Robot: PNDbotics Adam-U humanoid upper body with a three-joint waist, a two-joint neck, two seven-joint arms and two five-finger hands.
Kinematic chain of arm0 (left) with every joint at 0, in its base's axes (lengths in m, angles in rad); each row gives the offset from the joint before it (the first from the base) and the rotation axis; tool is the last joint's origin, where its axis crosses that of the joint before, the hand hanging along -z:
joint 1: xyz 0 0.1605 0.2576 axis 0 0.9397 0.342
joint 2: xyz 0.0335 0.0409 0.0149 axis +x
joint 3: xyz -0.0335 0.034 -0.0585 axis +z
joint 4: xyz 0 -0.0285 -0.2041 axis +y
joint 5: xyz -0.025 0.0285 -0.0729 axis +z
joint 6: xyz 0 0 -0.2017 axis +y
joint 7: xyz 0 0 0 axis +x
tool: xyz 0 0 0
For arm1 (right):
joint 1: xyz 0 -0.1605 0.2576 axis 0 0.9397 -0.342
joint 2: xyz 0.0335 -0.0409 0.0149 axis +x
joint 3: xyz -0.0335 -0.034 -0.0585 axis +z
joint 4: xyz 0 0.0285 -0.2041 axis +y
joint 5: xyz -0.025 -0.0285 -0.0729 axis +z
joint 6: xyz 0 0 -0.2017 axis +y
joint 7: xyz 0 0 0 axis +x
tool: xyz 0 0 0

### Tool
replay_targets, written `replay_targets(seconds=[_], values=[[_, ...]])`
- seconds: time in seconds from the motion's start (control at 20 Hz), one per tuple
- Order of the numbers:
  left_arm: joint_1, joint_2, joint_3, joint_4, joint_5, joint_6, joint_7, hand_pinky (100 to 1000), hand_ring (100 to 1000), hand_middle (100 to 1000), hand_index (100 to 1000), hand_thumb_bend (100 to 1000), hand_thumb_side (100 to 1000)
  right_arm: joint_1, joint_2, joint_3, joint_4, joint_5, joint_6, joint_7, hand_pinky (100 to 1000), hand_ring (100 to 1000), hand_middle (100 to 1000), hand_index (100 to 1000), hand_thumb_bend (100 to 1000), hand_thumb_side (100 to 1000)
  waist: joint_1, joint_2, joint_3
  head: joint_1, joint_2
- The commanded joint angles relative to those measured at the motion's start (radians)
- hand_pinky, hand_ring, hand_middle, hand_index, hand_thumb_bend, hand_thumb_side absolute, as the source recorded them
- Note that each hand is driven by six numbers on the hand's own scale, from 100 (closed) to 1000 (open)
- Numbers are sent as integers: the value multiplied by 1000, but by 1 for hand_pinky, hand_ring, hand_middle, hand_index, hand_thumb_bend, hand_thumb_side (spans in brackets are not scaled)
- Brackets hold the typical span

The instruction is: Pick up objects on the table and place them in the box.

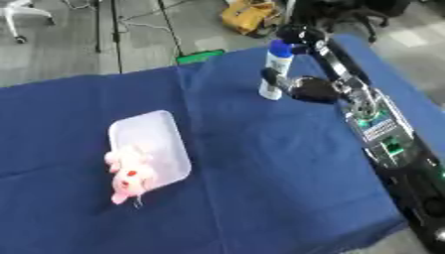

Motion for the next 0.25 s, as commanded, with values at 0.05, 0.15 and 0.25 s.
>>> replay_targets(seconds=[0.05, 0.15, 0.25], values=[[-5, 14, 1, -16, -7, -1, -4, 783, 781, 772, 830, 513, 914, -9, -25, -15, -33, -11, 3, -4, 834, 875, 902, 875, 555, 485, -3, -51, 1, 3, -12], [-5, 14, 2, -16, -8, 0, -4, 783, 780, 772, 830, 513, 914, -9, -25, -15, -37, -13, 3, -4, 834, 874, 899, 874, 555, 486, -3, -51, -1, 1, -12], [-5, 14, 1, -16, -8, 0, -6, 783, 781, 772, 831, 513, 913, -8, -25, -15, -40, -15, 4, -4, 833, 873, 898, 873, 554, 485, -2, -51, -2, 2, -12]])
